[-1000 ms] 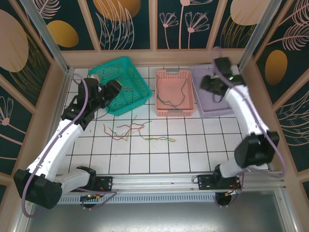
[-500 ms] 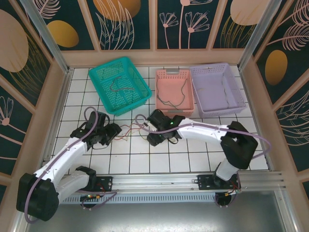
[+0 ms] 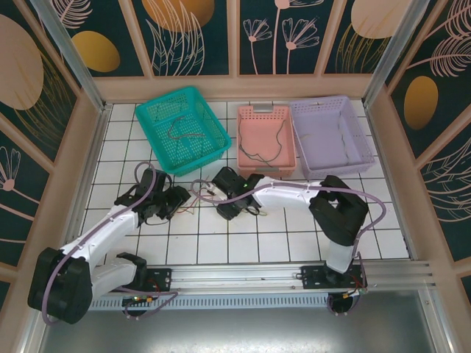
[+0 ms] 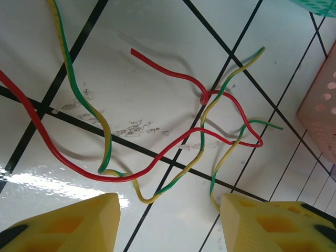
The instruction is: Untangle the cables
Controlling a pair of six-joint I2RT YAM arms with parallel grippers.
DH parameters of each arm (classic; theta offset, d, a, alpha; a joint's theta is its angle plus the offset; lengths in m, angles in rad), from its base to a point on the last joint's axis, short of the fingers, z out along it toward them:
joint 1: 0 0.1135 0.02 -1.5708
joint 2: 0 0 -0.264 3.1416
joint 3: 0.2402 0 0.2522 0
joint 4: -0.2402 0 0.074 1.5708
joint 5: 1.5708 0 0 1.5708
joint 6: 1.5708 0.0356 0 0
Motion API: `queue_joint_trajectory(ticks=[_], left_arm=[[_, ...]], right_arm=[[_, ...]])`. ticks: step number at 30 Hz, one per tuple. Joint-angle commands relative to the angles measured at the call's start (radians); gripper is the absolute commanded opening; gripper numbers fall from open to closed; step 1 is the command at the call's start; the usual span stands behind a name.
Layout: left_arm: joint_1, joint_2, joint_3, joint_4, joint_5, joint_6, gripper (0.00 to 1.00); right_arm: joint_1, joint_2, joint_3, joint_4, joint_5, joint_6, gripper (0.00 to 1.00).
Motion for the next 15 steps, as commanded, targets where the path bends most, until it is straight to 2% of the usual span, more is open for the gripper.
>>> queue_joint_trajectory(ticks=[1, 5, 8, 12, 15], left_arm=[[-0.012, -0.016, 0.058, 0.006, 0.014, -0.011, 0.53], [-0.043, -0.021, 0.102, -0.017, 0.015, -0.016, 0.53], [-0.089, -0.002, 0.133, 0.002, 0.012, -0.016, 0.53], [-0.171, 0.067, 0.161, 0.053, 0.006, -0.016, 0.50], [-0.224, 0.116, 0.160, 0.121, 0.001, -0.030, 0.47]], right_arm=[[-0.034, -0.065, -0.020, -0.004, -0.013, 0.065, 0.48], [-0.146, -0.217, -0.087, -0.063, -0.045, 0.282, 0.52], [-0.239, -0.305, -0.146, -0.140, -0.123, 0.474, 0.52], [-0.363, -0.380, -0.285, -0.179, -0.293, 0.717, 0.52], [-0.410, -0.437, -0.384, -0.092, -0.412, 0.871, 0.52]])
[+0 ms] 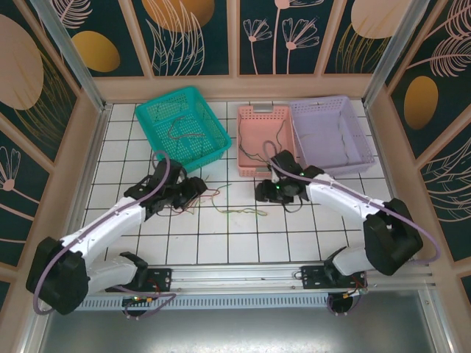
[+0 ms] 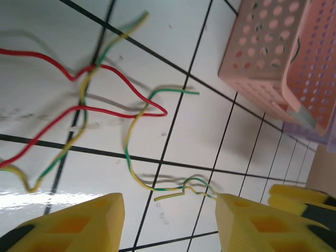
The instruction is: Untangle the cables
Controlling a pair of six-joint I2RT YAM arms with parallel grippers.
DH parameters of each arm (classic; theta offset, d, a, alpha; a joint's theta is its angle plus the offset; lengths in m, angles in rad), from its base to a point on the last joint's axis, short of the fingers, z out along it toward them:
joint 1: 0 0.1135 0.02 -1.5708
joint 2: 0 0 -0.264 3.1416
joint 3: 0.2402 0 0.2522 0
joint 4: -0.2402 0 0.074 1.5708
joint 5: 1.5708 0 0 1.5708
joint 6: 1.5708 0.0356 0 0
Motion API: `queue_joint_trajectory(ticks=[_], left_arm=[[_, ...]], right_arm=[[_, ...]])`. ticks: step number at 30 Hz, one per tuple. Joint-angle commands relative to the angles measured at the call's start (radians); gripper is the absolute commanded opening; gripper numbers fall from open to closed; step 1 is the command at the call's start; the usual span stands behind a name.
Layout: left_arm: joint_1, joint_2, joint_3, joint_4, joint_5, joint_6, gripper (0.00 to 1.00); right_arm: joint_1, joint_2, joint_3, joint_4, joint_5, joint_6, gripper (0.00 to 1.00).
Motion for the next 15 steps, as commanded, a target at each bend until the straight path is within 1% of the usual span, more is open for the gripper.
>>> queue_joint_trajectory(ticks=[1, 4, 8, 12, 15], left_arm=[[-0.047, 0.048, 0.013, 0.087, 0.000, -0.018, 0.46], [-0.071, 0.084, 0.009, 0.135, -0.010, -0.019, 0.44], [-0.073, 0.113, 0.003, 0.148, -0.022, 0.010, 0.43], [-0.072, 0.128, -0.025, 0.173, -0.009, 0.034, 0.43], [-0.074, 0.130, -0.051, 0.198, 0.006, 0.035, 0.43]], right_arm=[[-0.028, -0.043, -0.092, 0.015, -0.185, 0.277, 0.52], [-0.046, -0.046, -0.099, 0.029, -0.203, 0.342, 0.52], [-0.057, -0.069, -0.199, 0.186, -0.285, 0.485, 0.51], [-0.048, -0.103, -0.276, 0.228, -0.263, 0.555, 0.50], [-0.047, -0.154, -0.354, 0.331, -0.249, 0.616, 0.50]])
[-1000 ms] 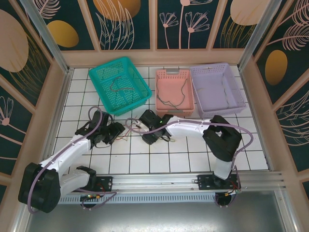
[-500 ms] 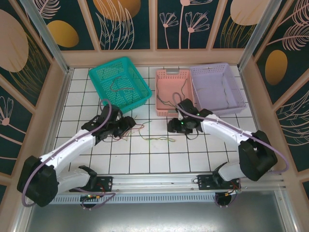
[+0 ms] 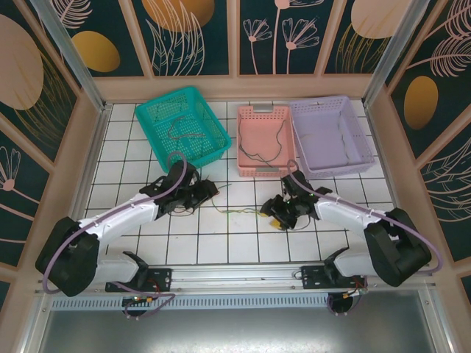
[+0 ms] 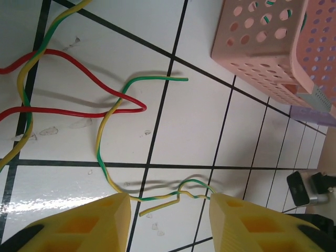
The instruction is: Untangle the cables
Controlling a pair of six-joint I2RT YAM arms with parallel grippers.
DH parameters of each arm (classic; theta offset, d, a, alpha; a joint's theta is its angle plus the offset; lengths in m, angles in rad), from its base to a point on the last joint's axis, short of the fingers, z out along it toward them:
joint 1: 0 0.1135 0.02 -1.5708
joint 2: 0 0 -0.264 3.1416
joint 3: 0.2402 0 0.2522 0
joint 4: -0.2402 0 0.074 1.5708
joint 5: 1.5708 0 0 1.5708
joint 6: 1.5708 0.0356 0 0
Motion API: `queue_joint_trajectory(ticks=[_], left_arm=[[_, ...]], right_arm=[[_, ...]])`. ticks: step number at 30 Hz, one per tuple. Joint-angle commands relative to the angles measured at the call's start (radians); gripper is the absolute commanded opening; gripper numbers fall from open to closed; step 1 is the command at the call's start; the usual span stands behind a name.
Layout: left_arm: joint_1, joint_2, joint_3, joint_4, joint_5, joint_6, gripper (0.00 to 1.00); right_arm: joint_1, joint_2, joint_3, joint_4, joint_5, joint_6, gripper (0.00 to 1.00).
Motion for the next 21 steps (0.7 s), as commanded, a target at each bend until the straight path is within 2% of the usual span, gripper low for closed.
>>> queue_joint_trajectory(ticks=[1, 7, 12, 14, 17, 21], left_arm=[[-0.004, 0.012, -0.035, 0.049, 0.017, 0.030, 0.43], [-0.003, 0.051, -0.029, 0.030, 0.017, 0.075, 0.43], [-0.002, 0.078, -0.015, 0.009, 0.000, 0.113, 0.42], [-0.001, 0.099, -0.008, -0.004, -0.002, 0.126, 0.41], [-0.001, 0.127, 0.010, -0.033, -0.026, 0.146, 0.41], [0.002, 0.151, 0.047, -0.109, -0.120, 0.201, 0.35]], right_arm=[[0.001, -0.070, -0.075, 0.165, -0.003, 0.128, 0.49], [0.013, -0.070, -0.173, 0.455, 0.016, 0.270, 0.42], [0.036, -0.050, -0.186, 0.524, 0.057, 0.319, 0.36], [0.036, -0.041, -0.197, 0.554, 0.061, 0.336, 0.29], [0.036, -0.038, -0.199, 0.548, 0.082, 0.339, 0.13], [0.039, -0.051, -0.132, 0.389, 0.166, 0.241, 0.01]])
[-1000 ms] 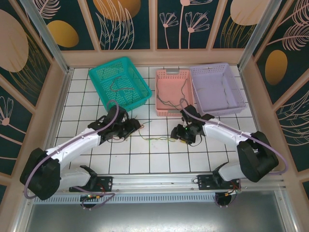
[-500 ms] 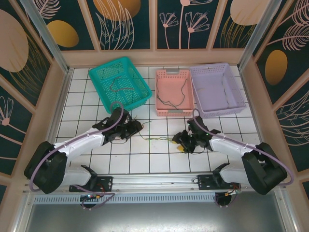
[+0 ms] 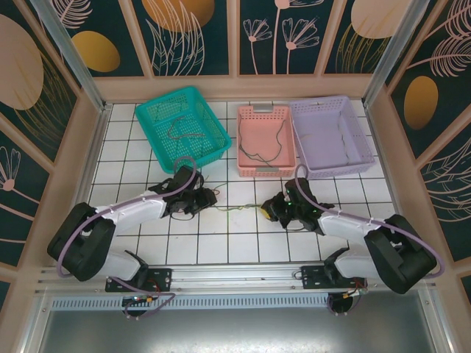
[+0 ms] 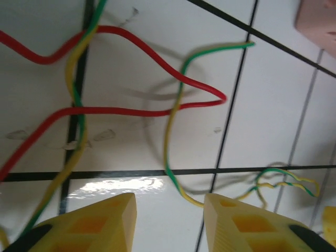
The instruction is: Untangle the cables
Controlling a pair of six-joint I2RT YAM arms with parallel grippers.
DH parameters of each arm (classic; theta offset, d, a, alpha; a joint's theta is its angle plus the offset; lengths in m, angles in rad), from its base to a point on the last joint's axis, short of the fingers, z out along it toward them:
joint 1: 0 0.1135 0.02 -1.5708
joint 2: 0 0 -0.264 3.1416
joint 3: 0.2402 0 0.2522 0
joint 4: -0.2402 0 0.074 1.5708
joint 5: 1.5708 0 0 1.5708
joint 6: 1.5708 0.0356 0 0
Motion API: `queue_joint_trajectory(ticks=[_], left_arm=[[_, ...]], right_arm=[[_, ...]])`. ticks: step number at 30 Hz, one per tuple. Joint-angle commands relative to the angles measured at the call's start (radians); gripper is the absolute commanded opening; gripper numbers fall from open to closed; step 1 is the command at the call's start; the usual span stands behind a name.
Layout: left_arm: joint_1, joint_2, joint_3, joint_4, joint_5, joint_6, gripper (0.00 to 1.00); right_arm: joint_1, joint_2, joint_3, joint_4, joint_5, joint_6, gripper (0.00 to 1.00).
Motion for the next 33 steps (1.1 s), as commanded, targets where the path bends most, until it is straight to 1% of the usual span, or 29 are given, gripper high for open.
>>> queue_joint_trajectory(ticks=[1, 4, 8, 11, 13, 14, 15, 17, 19, 22, 24, 28, 30, 33], left_arm=[[0.002, 0.023, 0.055, -0.098, -0.116, 0.084, 0.33], [0.010, 0.047, 0.065, -0.139, -0.192, 0.117, 0.26], [0.021, 0.096, 0.040, -0.136, -0.267, 0.139, 0.18], [0.028, 0.122, 0.024, -0.126, -0.313, 0.147, 0.13], [0.027, 0.122, 0.025, -0.114, -0.318, 0.152, 0.13], [0.028, 0.117, 0.025, -0.105, -0.310, 0.149, 0.13], [0.027, 0.111, 0.027, -0.096, -0.298, 0.144, 0.12], [0.027, 0.103, 0.030, -0.090, -0.282, 0.128, 0.12], [0.027, 0.097, 0.027, -0.083, -0.266, 0.119, 0.12], [0.027, 0.091, 0.026, -0.083, -0.259, 0.123, 0.12], [0.027, 0.094, 0.027, -0.089, -0.254, 0.132, 0.12], [0.027, 0.095, 0.026, -0.088, -0.247, 0.141, 0.11], [0.027, 0.098, 0.028, -0.089, -0.241, 0.144, 0.11], [0.028, 0.096, 0.036, -0.095, -0.240, 0.153, 0.11]], right_arm=[[0.011, -0.012, 0.077, -0.144, 0.112, -0.097, 0.00], [0.012, -0.036, 0.162, -0.303, 0.177, -0.184, 0.00], [0.012, -0.077, 0.260, -0.491, 0.231, -0.283, 0.00], [0.005, -0.129, 0.304, -0.607, 0.257, -0.335, 0.00], [-0.007, -0.151, 0.294, -0.639, 0.233, -0.346, 0.00], [-0.009, -0.157, 0.271, -0.614, 0.199, -0.345, 0.00], [-0.003, -0.154, 0.245, -0.569, 0.158, -0.327, 0.04], [0.022, -0.129, 0.188, -0.466, 0.099, -0.264, 0.23], [0.032, -0.080, 0.161, -0.367, 0.051, -0.228, 0.32], [0.014, -0.013, 0.168, -0.276, 0.024, -0.233, 0.43], [-0.002, 0.019, 0.136, -0.190, -0.007, -0.205, 0.44], [-0.010, 0.062, 0.071, -0.029, -0.019, -0.156, 0.44], [-0.020, 0.087, 0.033, 0.066, -0.041, -0.118, 0.43], [-0.019, 0.111, 0.018, 0.110, -0.045, -0.098, 0.40]])
